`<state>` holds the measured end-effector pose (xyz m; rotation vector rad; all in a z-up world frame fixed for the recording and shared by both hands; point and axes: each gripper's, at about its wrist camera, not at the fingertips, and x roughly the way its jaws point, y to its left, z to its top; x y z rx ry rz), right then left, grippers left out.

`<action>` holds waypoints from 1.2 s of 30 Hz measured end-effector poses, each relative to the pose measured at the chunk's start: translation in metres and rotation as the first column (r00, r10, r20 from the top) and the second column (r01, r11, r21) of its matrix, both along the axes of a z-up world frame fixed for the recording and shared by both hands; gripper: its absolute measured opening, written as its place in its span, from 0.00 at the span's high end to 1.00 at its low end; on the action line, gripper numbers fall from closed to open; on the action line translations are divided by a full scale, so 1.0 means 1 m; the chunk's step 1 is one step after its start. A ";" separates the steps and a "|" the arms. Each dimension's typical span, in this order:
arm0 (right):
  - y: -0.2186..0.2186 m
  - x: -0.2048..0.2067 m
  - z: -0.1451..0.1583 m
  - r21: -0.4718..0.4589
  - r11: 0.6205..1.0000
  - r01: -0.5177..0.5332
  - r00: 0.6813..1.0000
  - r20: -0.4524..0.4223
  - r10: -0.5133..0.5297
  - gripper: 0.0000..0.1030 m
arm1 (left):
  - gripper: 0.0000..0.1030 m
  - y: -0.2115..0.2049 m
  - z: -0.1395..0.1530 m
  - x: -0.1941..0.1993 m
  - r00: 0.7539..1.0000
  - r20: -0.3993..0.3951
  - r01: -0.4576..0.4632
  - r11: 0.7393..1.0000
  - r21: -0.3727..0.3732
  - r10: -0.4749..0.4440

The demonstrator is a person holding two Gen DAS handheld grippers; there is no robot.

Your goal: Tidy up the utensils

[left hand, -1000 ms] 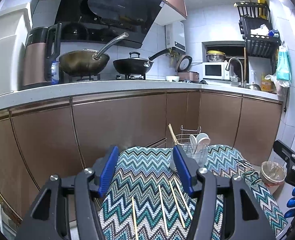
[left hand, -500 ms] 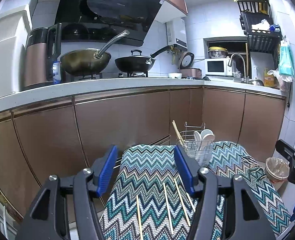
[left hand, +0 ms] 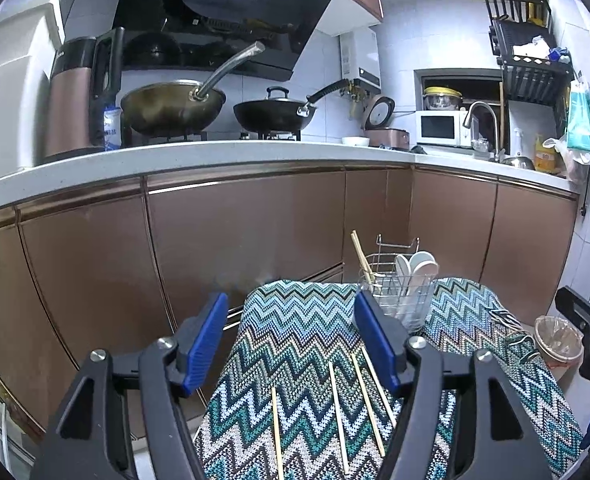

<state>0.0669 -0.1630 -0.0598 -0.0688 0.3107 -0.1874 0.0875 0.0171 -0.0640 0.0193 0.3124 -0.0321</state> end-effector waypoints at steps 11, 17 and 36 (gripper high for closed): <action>0.003 0.040 -0.023 0.003 0.999 -0.053 0.993 -0.106 0.053 0.05 | 0.38 0.010 -0.026 0.049 0.987 -0.161 0.010 0.999 -0.031 -0.015; 0.003 0.073 -0.048 0.059 0.991 -0.119 0.968 -0.216 0.129 0.24 | 0.38 0.022 -0.050 0.085 0.945 -0.321 0.032 0.996 -0.079 -0.056; 0.038 0.201 -0.147 0.408 0.852 -0.327 0.661 -0.546 0.515 0.80 | 0.64 -0.009 -0.152 0.196 0.596 -0.752 0.182 0.959 -0.217 -0.283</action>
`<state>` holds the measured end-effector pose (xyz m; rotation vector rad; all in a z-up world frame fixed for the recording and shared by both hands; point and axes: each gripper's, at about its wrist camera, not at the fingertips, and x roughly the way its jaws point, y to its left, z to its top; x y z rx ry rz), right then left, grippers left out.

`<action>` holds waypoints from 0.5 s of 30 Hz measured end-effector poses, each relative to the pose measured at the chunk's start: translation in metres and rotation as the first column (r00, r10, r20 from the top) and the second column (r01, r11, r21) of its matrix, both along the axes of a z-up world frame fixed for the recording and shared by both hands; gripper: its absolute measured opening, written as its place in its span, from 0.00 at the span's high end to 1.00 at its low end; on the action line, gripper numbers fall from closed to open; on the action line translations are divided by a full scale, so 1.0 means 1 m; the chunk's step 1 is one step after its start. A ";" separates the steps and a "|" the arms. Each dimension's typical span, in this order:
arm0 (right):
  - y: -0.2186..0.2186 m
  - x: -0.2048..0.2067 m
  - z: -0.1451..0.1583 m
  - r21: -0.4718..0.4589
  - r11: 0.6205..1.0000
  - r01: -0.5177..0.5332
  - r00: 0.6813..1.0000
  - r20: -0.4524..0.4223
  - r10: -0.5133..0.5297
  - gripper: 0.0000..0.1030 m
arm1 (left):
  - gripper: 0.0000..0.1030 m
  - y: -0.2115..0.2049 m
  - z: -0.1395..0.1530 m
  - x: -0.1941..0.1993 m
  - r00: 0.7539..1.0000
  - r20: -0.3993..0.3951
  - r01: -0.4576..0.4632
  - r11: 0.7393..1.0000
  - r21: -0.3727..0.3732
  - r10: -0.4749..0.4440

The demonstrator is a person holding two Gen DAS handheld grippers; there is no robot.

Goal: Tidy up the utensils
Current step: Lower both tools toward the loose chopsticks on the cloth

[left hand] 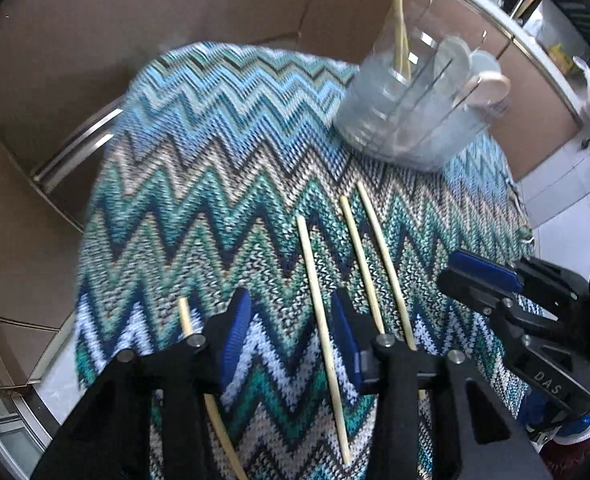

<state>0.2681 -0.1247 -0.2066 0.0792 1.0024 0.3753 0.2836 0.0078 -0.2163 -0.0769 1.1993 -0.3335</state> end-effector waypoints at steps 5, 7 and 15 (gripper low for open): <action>0.001 0.023 -0.015 0.007 1.000 -0.012 0.998 -0.062 0.012 0.80 | 0.74 -0.012 -0.016 0.020 0.997 -0.068 0.041 0.999 0.015 -0.039; 0.001 0.032 -0.019 0.005 1.000 -0.016 0.997 -0.077 0.017 0.81 | 0.76 -0.014 -0.020 0.025 0.994 -0.094 0.050 0.999 0.018 -0.049; 0.014 0.064 -0.038 -0.027 0.999 -0.045 0.987 -0.158 0.040 0.82 | 0.85 -0.024 -0.028 0.035 0.989 -0.127 0.079 0.995 0.057 -0.072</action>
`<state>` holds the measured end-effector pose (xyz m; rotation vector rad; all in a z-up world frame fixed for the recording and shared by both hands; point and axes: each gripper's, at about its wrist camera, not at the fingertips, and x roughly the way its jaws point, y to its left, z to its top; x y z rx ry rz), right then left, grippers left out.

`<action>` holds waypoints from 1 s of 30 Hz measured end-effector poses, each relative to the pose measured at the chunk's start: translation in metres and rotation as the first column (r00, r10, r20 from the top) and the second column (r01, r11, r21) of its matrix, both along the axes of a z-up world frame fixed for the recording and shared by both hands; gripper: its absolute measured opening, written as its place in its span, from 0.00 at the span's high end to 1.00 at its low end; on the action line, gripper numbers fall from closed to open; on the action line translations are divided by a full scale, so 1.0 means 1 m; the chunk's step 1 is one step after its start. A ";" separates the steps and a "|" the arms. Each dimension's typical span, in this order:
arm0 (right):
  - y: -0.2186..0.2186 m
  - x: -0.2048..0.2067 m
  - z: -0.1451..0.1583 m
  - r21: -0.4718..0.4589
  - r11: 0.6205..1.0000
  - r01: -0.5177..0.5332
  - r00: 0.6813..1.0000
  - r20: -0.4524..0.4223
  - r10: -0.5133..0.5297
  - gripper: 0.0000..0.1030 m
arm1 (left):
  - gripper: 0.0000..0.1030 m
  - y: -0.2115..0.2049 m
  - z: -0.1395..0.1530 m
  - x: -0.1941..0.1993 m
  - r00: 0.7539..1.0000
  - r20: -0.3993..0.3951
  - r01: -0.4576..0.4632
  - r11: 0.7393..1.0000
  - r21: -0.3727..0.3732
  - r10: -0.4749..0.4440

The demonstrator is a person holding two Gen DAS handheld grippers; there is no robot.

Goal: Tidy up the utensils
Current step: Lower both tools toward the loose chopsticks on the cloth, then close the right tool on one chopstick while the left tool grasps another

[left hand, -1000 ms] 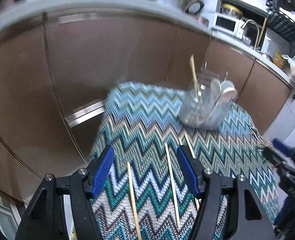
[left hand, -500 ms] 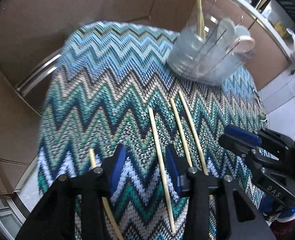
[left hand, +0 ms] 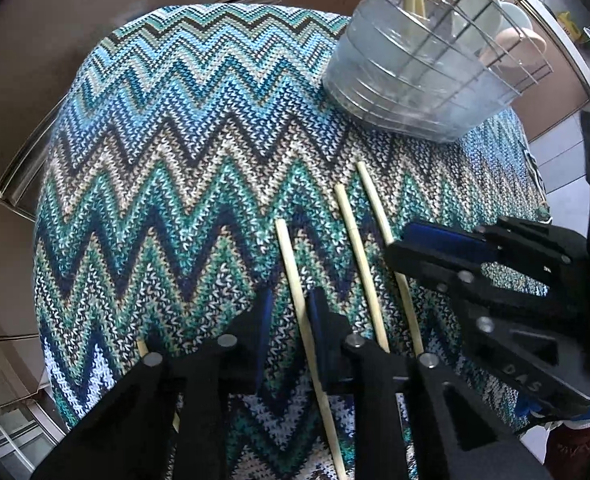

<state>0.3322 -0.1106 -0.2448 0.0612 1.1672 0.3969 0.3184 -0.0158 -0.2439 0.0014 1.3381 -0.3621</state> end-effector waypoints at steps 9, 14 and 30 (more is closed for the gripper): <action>0.004 0.010 -0.008 0.007 1.000 -0.006 0.999 -0.043 0.007 0.91 | 0.91 -0.010 -0.002 0.003 1.000 0.013 0.017 1.000 0.026 -0.018; -0.007 0.002 -0.004 0.067 0.997 0.037 0.999 -0.034 -0.035 0.95 | 0.96 -0.013 0.000 -0.002 0.999 0.036 -0.002 1.000 0.017 0.001; -0.037 -0.086 0.089 0.196 0.980 0.030 0.958 0.274 -0.084 0.95 | 0.96 0.000 0.087 -0.065 0.942 0.328 -0.040 0.993 -0.110 0.074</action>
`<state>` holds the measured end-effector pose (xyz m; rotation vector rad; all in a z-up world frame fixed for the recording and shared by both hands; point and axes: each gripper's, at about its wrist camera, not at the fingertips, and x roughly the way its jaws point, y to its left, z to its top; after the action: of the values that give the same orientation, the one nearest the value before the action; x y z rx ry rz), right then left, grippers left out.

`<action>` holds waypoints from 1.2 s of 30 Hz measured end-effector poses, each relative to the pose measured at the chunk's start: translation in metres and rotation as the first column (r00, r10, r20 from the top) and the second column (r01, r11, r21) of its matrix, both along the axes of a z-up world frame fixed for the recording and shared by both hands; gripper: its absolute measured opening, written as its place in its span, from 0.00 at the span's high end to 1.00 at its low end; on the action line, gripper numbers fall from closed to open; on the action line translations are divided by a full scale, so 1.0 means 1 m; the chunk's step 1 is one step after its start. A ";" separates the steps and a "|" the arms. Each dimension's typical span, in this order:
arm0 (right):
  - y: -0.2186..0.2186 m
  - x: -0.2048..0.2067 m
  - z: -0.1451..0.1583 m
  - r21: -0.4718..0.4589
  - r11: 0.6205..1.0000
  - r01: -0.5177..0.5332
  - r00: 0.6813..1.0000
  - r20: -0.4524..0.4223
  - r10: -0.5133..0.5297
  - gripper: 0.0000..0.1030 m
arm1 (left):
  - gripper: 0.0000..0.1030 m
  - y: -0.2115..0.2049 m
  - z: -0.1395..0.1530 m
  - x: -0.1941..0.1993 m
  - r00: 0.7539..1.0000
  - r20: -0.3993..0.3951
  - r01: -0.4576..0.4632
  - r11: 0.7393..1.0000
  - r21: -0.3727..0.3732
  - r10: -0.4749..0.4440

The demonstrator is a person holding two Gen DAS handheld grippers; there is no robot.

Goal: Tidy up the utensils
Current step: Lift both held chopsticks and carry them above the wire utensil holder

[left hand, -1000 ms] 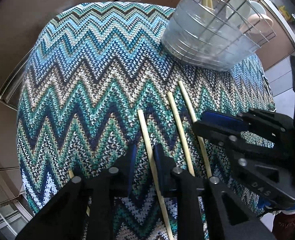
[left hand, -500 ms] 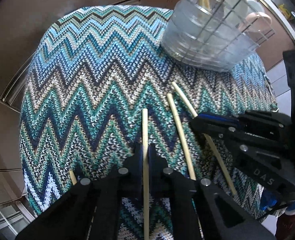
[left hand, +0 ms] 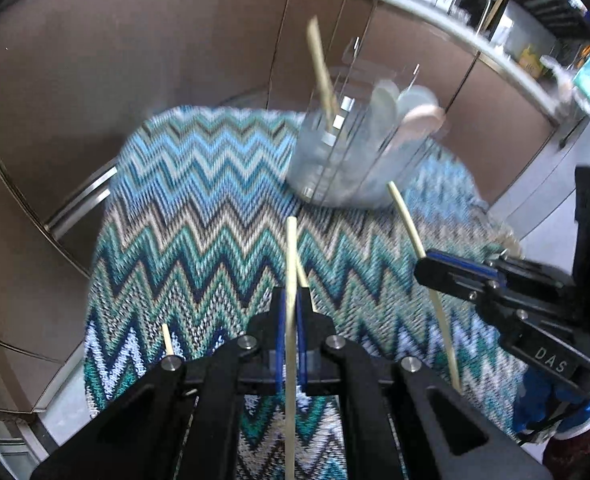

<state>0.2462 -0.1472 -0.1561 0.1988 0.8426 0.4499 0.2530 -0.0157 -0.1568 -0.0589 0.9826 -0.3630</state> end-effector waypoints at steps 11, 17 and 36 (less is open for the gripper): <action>-0.022 0.017 0.073 0.091 0.992 0.093 0.943 0.311 -0.117 0.95 | 0.96 -0.006 0.110 0.023 0.942 0.326 -0.017 0.981 -0.192 0.081; -0.028 0.060 0.104 0.152 0.972 0.181 0.843 0.485 -0.232 0.95 | 0.96 -0.011 0.139 0.065 0.866 0.446 -0.074 0.940 -0.332 0.225; -0.034 0.119 0.068 0.132 0.945 0.300 0.728 0.609 -0.316 0.95 | 0.96 -0.025 0.122 0.134 0.727 0.574 -0.147 0.902 -0.406 0.377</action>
<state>0.3657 -0.1811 -0.0886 0.1916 0.1337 0.1823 0.3872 -0.0406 -0.0346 -0.3632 0.2032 -0.2482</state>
